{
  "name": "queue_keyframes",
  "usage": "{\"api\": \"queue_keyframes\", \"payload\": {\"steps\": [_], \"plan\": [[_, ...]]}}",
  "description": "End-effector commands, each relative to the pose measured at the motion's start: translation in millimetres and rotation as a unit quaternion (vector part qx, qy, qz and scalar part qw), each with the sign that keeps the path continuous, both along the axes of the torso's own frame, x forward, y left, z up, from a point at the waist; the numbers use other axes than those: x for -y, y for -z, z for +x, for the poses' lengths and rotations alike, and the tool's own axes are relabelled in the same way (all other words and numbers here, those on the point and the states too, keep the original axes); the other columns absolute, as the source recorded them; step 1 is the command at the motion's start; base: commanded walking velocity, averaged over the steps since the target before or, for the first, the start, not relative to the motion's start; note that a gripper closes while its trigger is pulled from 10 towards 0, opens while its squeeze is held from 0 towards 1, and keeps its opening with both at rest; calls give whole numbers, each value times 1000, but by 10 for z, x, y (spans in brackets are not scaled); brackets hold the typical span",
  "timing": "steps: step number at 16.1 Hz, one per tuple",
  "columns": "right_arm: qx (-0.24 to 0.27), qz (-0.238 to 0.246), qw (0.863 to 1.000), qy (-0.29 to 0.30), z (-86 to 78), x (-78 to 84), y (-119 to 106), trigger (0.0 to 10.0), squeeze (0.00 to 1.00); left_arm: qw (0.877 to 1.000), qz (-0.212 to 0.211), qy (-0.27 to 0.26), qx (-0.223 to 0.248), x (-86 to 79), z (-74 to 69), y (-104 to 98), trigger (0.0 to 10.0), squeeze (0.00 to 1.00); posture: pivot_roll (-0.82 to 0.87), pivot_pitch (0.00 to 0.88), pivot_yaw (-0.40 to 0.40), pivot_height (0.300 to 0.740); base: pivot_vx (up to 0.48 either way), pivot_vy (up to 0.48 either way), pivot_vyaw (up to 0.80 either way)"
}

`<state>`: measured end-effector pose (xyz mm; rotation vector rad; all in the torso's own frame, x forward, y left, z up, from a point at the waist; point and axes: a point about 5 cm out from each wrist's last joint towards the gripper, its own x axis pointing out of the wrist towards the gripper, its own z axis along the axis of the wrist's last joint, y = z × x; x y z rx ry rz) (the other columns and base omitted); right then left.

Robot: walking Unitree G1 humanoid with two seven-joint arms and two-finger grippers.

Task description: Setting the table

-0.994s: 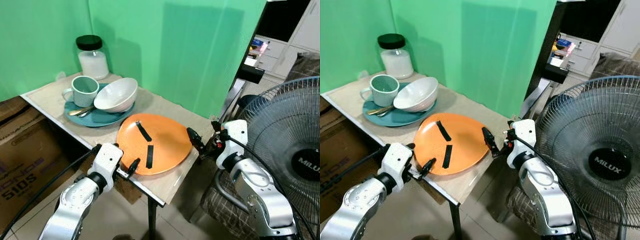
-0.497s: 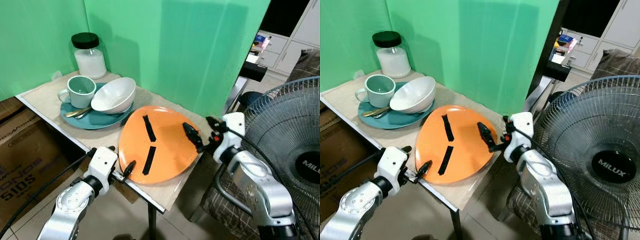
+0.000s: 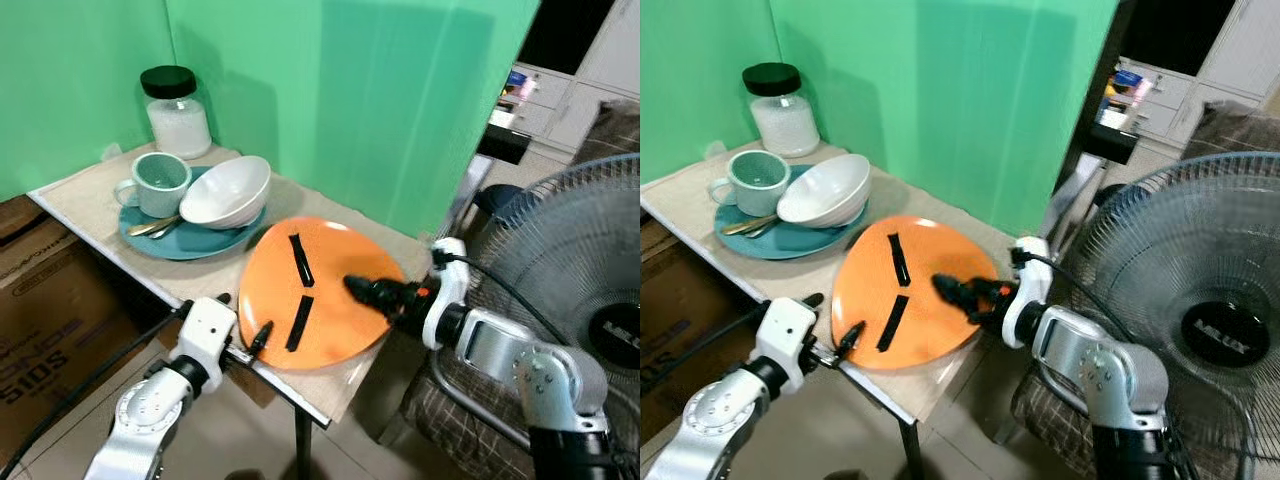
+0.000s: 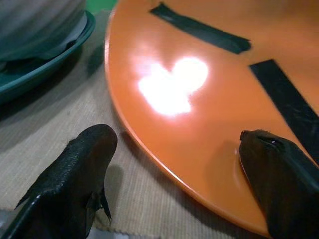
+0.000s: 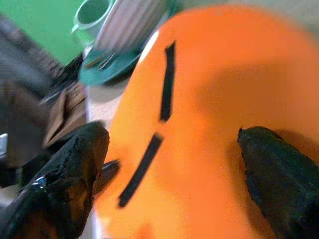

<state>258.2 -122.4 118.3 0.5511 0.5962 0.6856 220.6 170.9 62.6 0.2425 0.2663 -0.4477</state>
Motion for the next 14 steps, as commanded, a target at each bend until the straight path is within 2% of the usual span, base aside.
{"api": "queue_keyframes", "payload": {"steps": [1,3,4,6,8,9,11,12,13,14], "plan": [[-15,8,1000,3,7,45,-6,10000,0,999,14,-2,-39,-13,-68,151,10000,0,105,0,-42,740,0,0,0],[-8,14,1000,22,52,81,-40,10000,0,999,15,-2,-38,-12,-67,153,10000,0,106,0,-42,740,0,0,0],[23,15,998,60,152,184,-163,10000,0,999,15,-3,-37,-14,-66,156,10000,0,106,0,-43,740,0,0,0],[39,20,996,78,199,244,-237,10000,0,999,16,-3,-37,-16,-66,161,10000,0,104,0,-44,740,0,0,0],[104,13,986,131,309,390,-418,10000,0,999,17,0,-36,-9,-62,167,10000,0,100,0,-42,740,0,0,0],[106,10,985,138,325,413,-423,10000,0,999,16,3,-34,-2,-58,164,10000,0,99,0,-41,740,0,0,0],[83,-49,990,103,258,355,-263,10000,0,999,17,7,-32,7,-51,159,10000,0,98,0,-40,740,0,0,0],[79,-61,991,93,238,340,-236,10000,0,999,17,7,-32,8,-50,158,10000,0,97,0,-40,740,0,0,0],[63,-91,993,52,142,257,-111,10000,0,999,17,9,-30,12,-47,156,10000,0,99,0,-41,740,0,0,0],[51,-95,993,40,104,224,-56,10000,0,999,18,10,-30,13,-47,156,10000,0,100,0,-40,740,0,0,0]]}}
